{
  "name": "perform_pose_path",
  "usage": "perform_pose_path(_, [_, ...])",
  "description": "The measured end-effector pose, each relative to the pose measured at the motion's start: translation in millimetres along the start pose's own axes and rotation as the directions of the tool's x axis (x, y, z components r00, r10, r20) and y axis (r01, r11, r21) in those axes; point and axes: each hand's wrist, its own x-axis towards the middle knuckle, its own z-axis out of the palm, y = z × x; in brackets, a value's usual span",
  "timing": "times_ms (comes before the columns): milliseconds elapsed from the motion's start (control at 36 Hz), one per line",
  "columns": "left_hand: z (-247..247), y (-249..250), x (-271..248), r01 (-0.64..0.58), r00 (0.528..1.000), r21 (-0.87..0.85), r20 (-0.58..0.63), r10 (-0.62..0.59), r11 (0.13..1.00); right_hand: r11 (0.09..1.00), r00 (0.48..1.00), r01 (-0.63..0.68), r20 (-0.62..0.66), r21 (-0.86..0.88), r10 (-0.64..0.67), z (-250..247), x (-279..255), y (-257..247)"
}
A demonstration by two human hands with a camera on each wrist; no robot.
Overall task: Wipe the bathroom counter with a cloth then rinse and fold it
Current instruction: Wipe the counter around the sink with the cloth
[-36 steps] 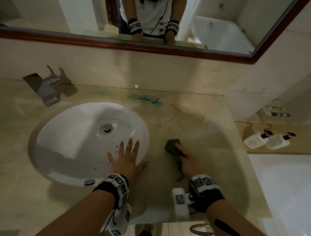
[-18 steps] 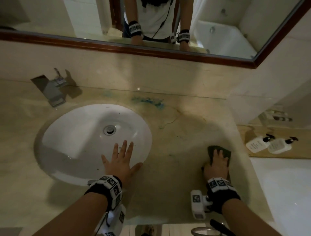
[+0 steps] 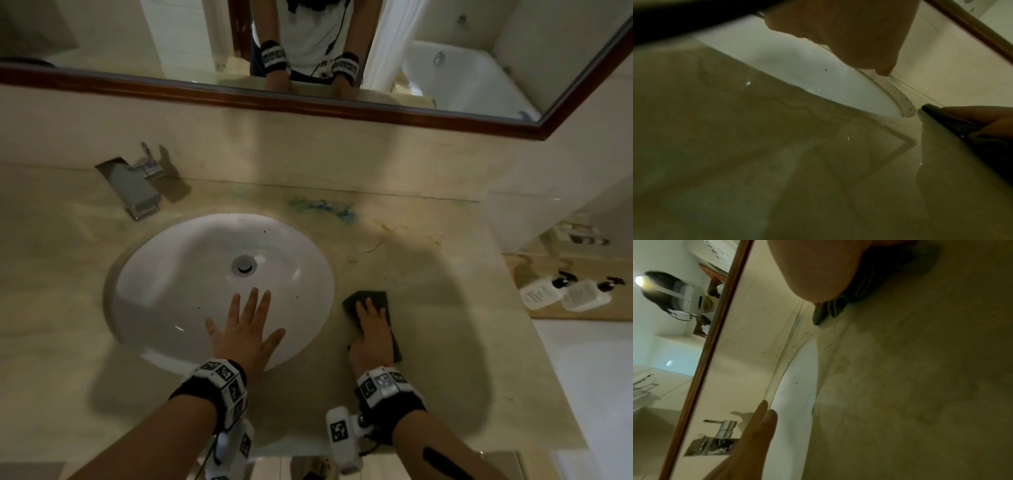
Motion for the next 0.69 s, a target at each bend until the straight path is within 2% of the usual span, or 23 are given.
perform_pose_path(56, [-1.9, -3.9, 0.1, 0.006, 1.0, 0.002, 0.008, -0.006, 1.0, 0.998, 0.997, 0.006, 0.079, 0.06, -0.01, -7.9, 0.8, -3.1])
perform_pose_path(111, [-4.8, -4.7, 1.7, 0.007, 1.0, 0.001, 0.009, -0.007, 1.0, 0.958, 0.989, -0.103, 0.135, 0.267, 0.068, -23.1, 4.4, -3.1])
perform_pose_path(167, [-8.2, -2.2, 3.7, -0.002, 1.0, 0.014, 0.006, 0.002, 1.0, 0.808, 0.957, -0.287, 0.18, 0.515, 0.226, -49.2, 3.7, -1.1])
perform_pose_path(194, [-10.4, 0.3, 4.6, -0.011, 1.0, 0.021, 0.004, 0.011, 1.0, 0.73, 0.943, -0.334, 0.211, 0.597, 0.259, -64.5, 2.6, 3.7])
perform_pose_path(222, [-12.3, 3.1, 5.6, -0.023, 1.0, 0.021, -0.001, 0.023, 1.0, 0.675, 0.937, -0.35, 0.253, 0.649, 0.242, -80.2, 0.8, 9.4])
perform_pose_path(278, [-15.9, 10.3, 8.0, -0.05, 0.999, 0.011, -0.014, 0.05, 0.999, 0.621, 0.944, -0.321, 0.297, 0.715, 0.147, -113.4, 0.2, 23.6])
perform_pose_path(306, [-17.5, 14.4, 9.1, -0.061, 0.998, 0.006, -0.019, 0.061, 0.998, 0.61, 0.949, -0.303, 0.288, 0.732, 0.127, -129.4, -0.5, 29.9])
perform_pose_path(361, [-19.0, 23.3, 11.0, -0.077, 0.997, -0.006, -0.02, 0.077, 0.997, 0.603, 0.953, -0.303, 0.245, 0.738, 0.18, -151.7, 6.4, 52.8])
perform_pose_path(444, [-17.8, 37.8, 12.8, -0.093, 0.995, -0.003, -0.018, 0.093, 0.996, 0.56, 0.926, -0.33, 0.144, 0.76, 0.35, -165.8, 24.8, 96.0])
perform_pose_path(500, [-15.1, 46.9, 14.7, -0.099, 0.995, 0.001, -0.008, 0.099, 0.995, 0.572, 0.875, -0.354, 0.047, 0.739, 0.481, -170.2, 42.1, 127.1])
perform_pose_path(583, [-11.6, 60.4, 17.9, -0.098, 0.995, -0.006, -0.002, 0.098, 0.995, 0.683, 0.811, -0.398, -0.113, 0.613, 0.574, -177.0, 66.5, 157.2])
perform_pose_path(639, [-9.7, 68.8, 19.3, -0.093, 0.996, -0.017, -0.001, 0.093, 0.996, 0.725, 0.8, -0.411, -0.162, 0.553, 0.577, -174.5, 80.7, 171.8])
perform_pose_path(694, [-7.0, 75.4, 22.7, -0.093, 0.996, -0.03, -0.003, 0.093, 0.995, 0.784, 0.817, -0.406, -0.197, 0.469, 0.541, -166.1, 91.1, 179.7])
